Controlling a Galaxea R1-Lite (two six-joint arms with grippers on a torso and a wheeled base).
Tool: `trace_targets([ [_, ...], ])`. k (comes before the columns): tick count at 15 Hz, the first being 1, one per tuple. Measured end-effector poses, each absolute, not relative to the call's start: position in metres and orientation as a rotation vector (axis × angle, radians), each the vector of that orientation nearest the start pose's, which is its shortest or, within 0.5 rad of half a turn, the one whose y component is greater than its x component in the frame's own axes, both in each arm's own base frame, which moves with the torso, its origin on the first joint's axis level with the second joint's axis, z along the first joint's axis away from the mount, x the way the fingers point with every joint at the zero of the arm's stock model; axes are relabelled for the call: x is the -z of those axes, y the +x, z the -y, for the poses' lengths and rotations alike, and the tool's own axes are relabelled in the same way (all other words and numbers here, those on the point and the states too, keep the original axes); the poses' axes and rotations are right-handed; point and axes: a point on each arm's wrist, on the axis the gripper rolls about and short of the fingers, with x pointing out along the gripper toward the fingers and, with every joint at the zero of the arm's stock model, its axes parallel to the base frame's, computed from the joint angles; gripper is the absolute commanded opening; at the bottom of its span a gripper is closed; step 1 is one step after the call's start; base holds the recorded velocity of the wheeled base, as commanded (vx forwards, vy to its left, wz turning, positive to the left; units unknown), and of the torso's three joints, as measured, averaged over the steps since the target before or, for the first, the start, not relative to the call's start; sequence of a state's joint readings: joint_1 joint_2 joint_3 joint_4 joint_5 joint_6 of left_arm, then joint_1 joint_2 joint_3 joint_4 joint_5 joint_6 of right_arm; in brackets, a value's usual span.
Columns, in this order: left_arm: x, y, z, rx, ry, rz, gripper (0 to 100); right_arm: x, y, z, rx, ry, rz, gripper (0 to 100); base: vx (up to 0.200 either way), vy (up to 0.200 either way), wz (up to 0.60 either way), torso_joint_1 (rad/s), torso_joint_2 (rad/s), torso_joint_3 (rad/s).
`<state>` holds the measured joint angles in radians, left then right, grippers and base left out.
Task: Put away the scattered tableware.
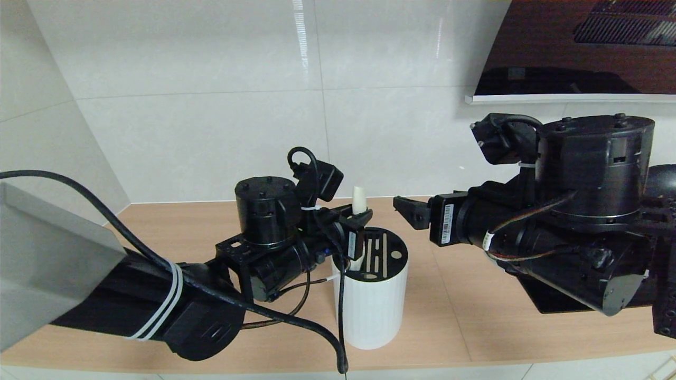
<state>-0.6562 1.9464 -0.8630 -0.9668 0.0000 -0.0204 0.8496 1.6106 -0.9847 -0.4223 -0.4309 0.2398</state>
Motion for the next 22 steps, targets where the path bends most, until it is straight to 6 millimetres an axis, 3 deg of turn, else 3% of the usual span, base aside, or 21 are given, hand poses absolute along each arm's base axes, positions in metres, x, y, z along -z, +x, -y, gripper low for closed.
trace_targets([
  [6, -0.144, 0.286, 0.222, 0.648, 0.026, -0.131, 0, -0.238, 0.203, -0.216, -0.394, 0.113, -0.215, 100, 0.000, 0.000, 0.00, 0.000, 0.00, 0.000],
  [7, -0.143, 0.287, 0.222, 0.640, 0.036, -0.129, 100, -0.238, 0.203, -0.216, -0.394, 0.112, -0.214, 100, 0.000, 0.000, 0.00, 0.000, 0.00, 0.000],
  [17, -0.142, 0.290, 0.223, 0.621, 0.040, -0.085, 100, -0.238, 0.203, -0.216, -0.394, 0.113, -0.214, 100, 0.000, 0.000, 0.00, 0.000, 0.00, 0.000],
  [20, -0.158, 0.286, 0.220, 0.598, 0.004, -0.007, 100, -0.242, 0.200, -0.212, -0.393, 0.120, -0.204, 100, 0.000, 0.000, 0.00, 0.000, 0.00, 0.000],
  [22, -0.182, 0.280, 0.213, 0.535, -0.043, 0.078, 100, -0.249, 0.192, -0.199, -0.376, 0.134, -0.181, 100, 0.000, 0.000, 0.00, 0.000, 0.00, 0.000],
])
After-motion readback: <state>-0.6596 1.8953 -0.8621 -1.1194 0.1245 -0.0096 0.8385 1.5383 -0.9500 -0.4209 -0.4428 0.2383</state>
